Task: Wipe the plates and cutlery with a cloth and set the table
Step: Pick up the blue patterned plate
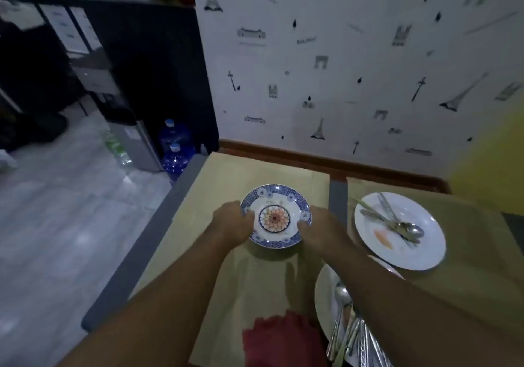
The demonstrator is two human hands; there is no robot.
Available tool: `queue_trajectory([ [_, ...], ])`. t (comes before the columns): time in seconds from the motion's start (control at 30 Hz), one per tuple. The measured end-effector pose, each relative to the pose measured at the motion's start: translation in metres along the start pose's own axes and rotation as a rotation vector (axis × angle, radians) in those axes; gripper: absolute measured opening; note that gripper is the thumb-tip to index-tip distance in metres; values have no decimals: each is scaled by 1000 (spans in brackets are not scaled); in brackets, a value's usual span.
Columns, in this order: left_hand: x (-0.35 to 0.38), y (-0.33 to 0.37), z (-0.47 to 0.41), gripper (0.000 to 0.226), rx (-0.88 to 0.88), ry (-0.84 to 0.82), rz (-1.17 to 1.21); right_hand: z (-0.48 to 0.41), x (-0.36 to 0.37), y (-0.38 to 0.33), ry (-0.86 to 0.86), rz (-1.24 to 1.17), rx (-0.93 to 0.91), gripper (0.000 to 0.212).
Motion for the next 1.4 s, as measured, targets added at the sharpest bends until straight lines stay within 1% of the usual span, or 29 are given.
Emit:
queue_trajectory([
  [0.07, 10, -14, -18, 54, -62, -5, 42, -11, 12, 6, 24, -25, 73, 43],
  [0.17, 25, -32, -38, 56, -134, -29, 148, -20, 30, 14, 14, -92, 199, 38],
  [0.27, 32, -37, -51, 54, -175, -57, 231, -31, 39, 16, 9, -171, 271, 39],
  [0.37, 42, -45, -68, 53, -223, -124, 334, -40, 46, 23, 13, -236, 376, 30],
  [0.43, 47, -49, -75, 53, -279, -179, 452, -43, 49, 27, 26, -292, 440, 25],
  [0.57, 50, -55, -87, 40, -407, -220, 616, -48, 46, 28, 64, -357, 539, 19],
  [0.67, 49, -55, -92, 34, -468, -244, 643, -50, 44, 28, 74, -421, 621, 19],
  [0.8, 45, -59, -95, 46, -482, -256, 644, -51, 43, 29, 67, -502, 704, 18],
  [0.9, 44, -59, -95, 49, -474, -260, 659, -51, 40, 27, 86, -518, 703, 18],
  [0.97, 40, -56, -93, 46, -465, -258, 682, -50, 35, 23, 103, -531, 688, 17],
  [1.1, 25, -53, -87, 30, -381, -227, 689, -46, 21, 13, 149, -614, 645, 11],
  [1.23, 13, -58, -63, 14, -370, -266, 720, -31, 3, 0, 129, -651, 557, 19],
  [1.3, 11, -63, -46, 13, -392, -290, 759, -17, -5, -7, 114, -655, 520, 18],
  [1.4, 14, -73, -16, 18, -431, -296, 883, 6, -9, -6, 86, -663, 505, 16],
])
Point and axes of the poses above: each hand's wrist, its own z-axis away from the middle knuckle, its own x-axis out of the palm, y = z × x, the point moved 6 cm from there along -z, towards the middle knuckle, and after that the axes turned 8 degrees about y, right-handed, at the moved point
